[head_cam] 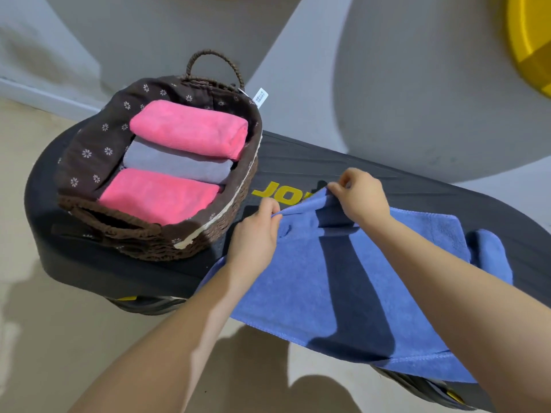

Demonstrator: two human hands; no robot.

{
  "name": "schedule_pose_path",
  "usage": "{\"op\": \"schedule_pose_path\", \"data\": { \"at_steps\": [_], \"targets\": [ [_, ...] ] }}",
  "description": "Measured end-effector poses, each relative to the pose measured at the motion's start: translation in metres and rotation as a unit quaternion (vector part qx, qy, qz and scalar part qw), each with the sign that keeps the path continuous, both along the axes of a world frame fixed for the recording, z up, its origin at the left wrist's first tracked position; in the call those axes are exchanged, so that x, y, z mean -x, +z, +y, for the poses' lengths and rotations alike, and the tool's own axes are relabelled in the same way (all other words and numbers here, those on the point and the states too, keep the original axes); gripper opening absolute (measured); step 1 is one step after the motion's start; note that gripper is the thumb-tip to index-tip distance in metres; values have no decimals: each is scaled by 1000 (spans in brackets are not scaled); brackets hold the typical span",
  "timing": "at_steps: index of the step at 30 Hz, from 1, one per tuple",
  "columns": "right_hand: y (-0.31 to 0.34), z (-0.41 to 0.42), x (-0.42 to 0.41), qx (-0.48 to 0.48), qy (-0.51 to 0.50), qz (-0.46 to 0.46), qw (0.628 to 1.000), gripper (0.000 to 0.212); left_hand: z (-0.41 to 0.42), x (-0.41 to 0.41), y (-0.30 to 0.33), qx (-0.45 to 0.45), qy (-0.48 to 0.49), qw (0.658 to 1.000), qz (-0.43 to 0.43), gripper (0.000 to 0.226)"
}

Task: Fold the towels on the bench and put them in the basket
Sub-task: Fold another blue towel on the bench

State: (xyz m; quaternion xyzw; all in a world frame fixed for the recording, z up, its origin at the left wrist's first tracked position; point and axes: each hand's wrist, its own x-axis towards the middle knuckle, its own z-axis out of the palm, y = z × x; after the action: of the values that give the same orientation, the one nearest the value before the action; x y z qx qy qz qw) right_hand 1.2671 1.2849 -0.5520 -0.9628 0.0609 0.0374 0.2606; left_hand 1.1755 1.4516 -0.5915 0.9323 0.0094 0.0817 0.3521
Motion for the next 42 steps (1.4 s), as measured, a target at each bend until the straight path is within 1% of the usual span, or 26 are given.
{"op": "schedule_pose_path", "data": {
  "at_steps": [1, 3, 5, 6, 7, 8, 10, 11, 12, 13, 14, 15, 16, 19, 22, 24, 27, 29, 30, 32, 34, 36, 39, 40, 41, 42],
  "targets": [
    [2, 2, -4, -43, -14, -19, 999, 19, 0, -1, 1, 17, 17, 1000, -9, 14],
    [6, 11, -10, -146, -41, -18, 988, 17, 0, -1, 1, 51, 49, 997, -14, 13],
    [7, 24, -15, -250, -48, -7, 967, 12, 0, -3, -2, 31, 70, 997, -18, 15],
    [7, 29, -15, -265, -29, 2, 964, 13, -1, -3, -4, 6, 69, 997, -30, 20],
    [5, 31, -14, -241, 1, 20, 970, 26, -2, -3, -8, -23, 51, 997, -53, 26],
    [2, 30, -10, -197, 38, 43, 979, 36, -4, -2, -10, -60, 27, 993, -97, 29],
    [-10, 22, 1, -42, 121, 59, 990, 41, -7, -3, -17, -158, -44, 966, -198, 30],
    [-15, 16, 9, 40, 156, 51, 986, 42, -10, -3, -17, -220, -91, 948, -212, 34],
    [-20, 8, 16, 95, 183, 35, 978, 42, -13, -4, -12, -254, -143, 942, -163, 40],
    [-25, 0, 22, 122, 200, 25, 972, 42, -14, -7, -6, -271, -180, 942, -88, 44],
    [-27, -8, 28, 131, 205, 24, 970, 43, -13, -10, -6, -281, -192, 940, -8, 45],
    [-28, -18, 34, 133, 203, 31, 970, 45, -10, -14, -5, -281, -167, 942, 74, 48],
    [-30, -29, 39, 142, 203, 39, 968, 47, -10, -17, -3, -284, -131, 940, 134, 54],
    [-31, -70, 52, 195, 194, 57, 960, 51, -21, -25, -1, -295, -41, 936, 188, 65],
    [-25, -115, 63, 234, 153, 87, 956, 53, -42, -29, 10, -303, 20, 922, 241, 66],
    [-19, -142, 68, 249, 130, 95, 955, 53, -61, -29, 15, -310, 8, 927, 212, 62],
    [-6, -177, 77, 215, 74, 36, 973, 50, -112, -23, 21, -301, -119, 940, 109, 54],
    [3, -200, 80, 201, 14, -16, 979, 52, -154, -25, 26, -282, -201, 934, 91, 51],
    [7, -211, 81, 205, -18, -14, 978, 56, -174, -26, 28, -277, -235, 927, 92, 53],
    [12, -232, 85, 193, -66, 41, 978, 65, -210, -31, 28, -258, -287, 918, 90, 65],
    [13, -249, 90, 129, -82, 91, 984, 62, -237, -37, 27, -229, -318, 914, 106, 66],
    [13, -267, 95, 94, -65, 86, 990, 46, -255, -44, 26, -201, -333, 913, 119, 54],
    [24, -293, 102, 50, -51, 107, 992, 21, -270, -53, 26, -194, -302, 922, 146, 51],
    [30, -301, 105, 42, -55, 139, 988, 17, -273, -55, 25, -206, -287, 923, 151, 52],
    [37, -308, 108, 59, -52, 185, 980, 15, -275, -57, 23, -221, -278, 923, 152, 53],
    [44, -315, 110, 102, -37, 242, 964, 15, -275, -57, 20, -236, -272, 921, 149, 54]
  ]
}}
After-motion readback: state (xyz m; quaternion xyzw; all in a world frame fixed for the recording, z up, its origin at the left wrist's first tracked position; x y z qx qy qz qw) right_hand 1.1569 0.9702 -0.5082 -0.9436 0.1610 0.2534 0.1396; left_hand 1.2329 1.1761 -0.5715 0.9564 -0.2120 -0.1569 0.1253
